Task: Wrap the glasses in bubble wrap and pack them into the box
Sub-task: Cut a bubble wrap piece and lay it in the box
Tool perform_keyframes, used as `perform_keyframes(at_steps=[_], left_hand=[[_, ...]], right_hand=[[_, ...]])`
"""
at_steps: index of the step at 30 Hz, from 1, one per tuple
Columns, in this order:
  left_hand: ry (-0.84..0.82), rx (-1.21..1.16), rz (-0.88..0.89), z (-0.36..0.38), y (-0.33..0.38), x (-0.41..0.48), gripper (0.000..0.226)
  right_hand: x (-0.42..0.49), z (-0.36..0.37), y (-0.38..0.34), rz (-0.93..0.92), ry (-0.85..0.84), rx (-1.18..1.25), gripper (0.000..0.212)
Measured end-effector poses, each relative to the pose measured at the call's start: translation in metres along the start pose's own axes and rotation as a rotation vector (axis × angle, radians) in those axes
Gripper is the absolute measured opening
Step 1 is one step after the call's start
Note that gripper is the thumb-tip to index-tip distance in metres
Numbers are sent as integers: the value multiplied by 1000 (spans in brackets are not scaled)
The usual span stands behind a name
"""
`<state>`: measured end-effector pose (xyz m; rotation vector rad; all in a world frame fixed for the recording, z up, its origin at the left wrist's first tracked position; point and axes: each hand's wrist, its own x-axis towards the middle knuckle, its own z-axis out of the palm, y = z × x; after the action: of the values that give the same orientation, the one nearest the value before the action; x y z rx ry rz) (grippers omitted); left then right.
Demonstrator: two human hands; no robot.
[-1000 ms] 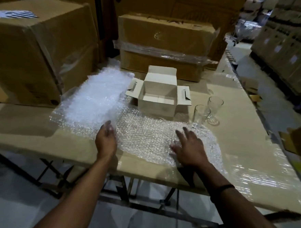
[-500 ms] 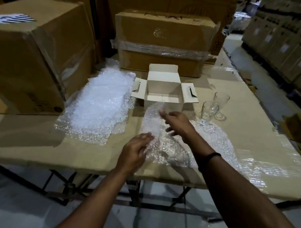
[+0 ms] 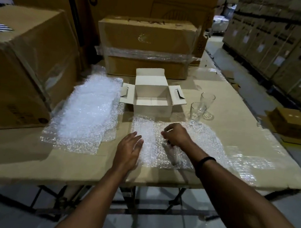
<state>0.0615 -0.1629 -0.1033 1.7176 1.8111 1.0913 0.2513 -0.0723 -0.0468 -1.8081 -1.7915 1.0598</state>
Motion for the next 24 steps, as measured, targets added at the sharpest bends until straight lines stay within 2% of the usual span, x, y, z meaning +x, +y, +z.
perform_keyframes(at_steps=[3, 6, 8, 12, 14, 16, 18, 20, 24], left_hand=[[111, 153, -33, -5, -12, 2, 34], [77, 286, -97, -10, -17, 5, 36], [52, 291, -117, -12, -18, 5, 39], [65, 213, -146, -16, -17, 4, 47], [101, 107, -168, -16, -13, 4, 52], [122, -15, -177, -18, -7, 5, 47], [75, -68, -105, -18, -3, 7, 47], [-19, 4, 0, -15, 0, 12, 52], [-273, 304, 103, -1, 8, 18, 51]], right_hand=[[0, 24, -13, -73, -4, -159, 28], [2, 44, -18, -82, -13, -368, 40], [2, 53, -19, -98, -10, -442, 39], [4, 53, -23, -133, 65, -258, 10], [3, 45, -23, -106, 37, -3, 18], [0, 34, -19, -85, -7, 282, 25], [-2, 17, -8, -95, 5, 430, 27], [-4, -1, 5, -125, 38, 391, 32], [-9, -27, 31, -99, 66, 119, 53]])
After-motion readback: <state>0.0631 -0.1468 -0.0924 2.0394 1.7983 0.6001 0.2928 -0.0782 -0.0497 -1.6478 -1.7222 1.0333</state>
